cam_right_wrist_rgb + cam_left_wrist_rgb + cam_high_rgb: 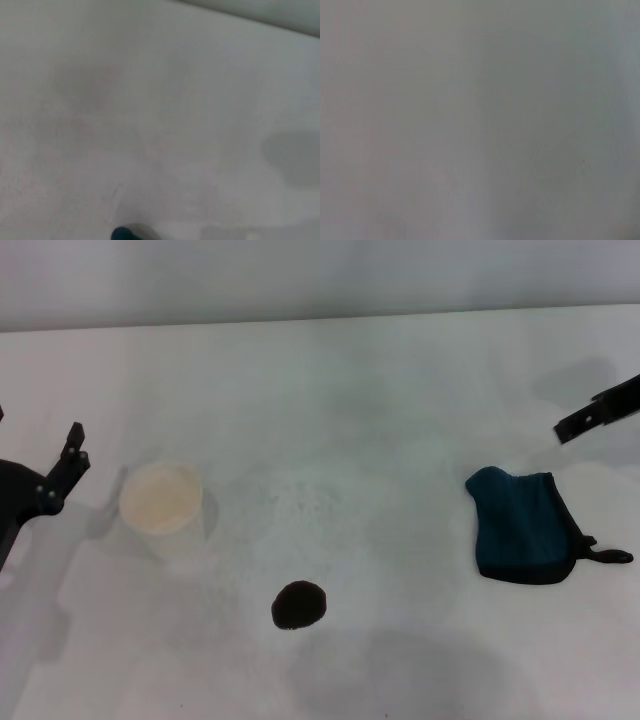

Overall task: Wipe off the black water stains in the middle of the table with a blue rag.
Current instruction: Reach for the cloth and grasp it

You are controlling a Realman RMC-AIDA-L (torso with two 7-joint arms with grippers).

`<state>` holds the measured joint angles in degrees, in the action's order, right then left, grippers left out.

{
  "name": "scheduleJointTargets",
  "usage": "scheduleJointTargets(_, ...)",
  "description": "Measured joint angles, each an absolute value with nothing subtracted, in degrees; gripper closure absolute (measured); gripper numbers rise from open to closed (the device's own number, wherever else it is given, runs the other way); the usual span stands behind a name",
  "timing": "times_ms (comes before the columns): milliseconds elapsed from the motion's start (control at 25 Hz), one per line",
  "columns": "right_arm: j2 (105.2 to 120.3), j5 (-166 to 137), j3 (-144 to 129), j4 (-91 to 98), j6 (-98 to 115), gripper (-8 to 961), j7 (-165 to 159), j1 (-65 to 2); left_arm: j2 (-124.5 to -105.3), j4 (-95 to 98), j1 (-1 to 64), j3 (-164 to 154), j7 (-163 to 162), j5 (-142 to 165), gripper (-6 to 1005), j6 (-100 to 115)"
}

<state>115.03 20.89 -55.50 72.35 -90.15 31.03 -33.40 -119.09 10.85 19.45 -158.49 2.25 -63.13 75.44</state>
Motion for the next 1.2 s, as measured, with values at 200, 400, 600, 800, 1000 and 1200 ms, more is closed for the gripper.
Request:
scheduleJointTargets(200, 115.23, 21.7, -60.1, 71.4, -90.5, 88, 25.8, -34.8, -119.09, 10.6, 19.9, -158.5, 2.4, -64.6, 119, 75.5)
scheduleJointTargets(400, 115.31, 24.6, -65.9, 71.3, -91.8, 90, 22.0, -34.2, -119.09, 10.0, 19.6, -158.5, 3.0, -64.9, 117, 75.6)
scheduleJointTargets(600, 115.46, 26.0, -69.4, 71.2, -92.5, 101, 19.0, -33.6, -119.13, 9.7, 19.4, -158.5, 5.5, -65.0, 117, 76.1)
scheduleJointTargets(800, 115.6, 27.8, -73.4, 70.3, -90.2, 113, 17.3, -32.6, -119.12, 9.5, 19.4, -158.5, 5.7, -66.3, 118, 76.1)
scheduleJointTargets(1000, 115.59, 27.9, -75.6, 66.9, -87.3, 124, 16.6, -32.7, -119.06, 9.0, 19.8, -158.5, 5.8, -66.6, 118, 75.8)
scheduleJointTargets(1200, 115.62, 28.0, -76.4, 64.6, -85.8, 136, 16.2, -33.1, -119.08, 8.6, 19.9, -158.5, 5.8, -66.6, 118, 75.8)
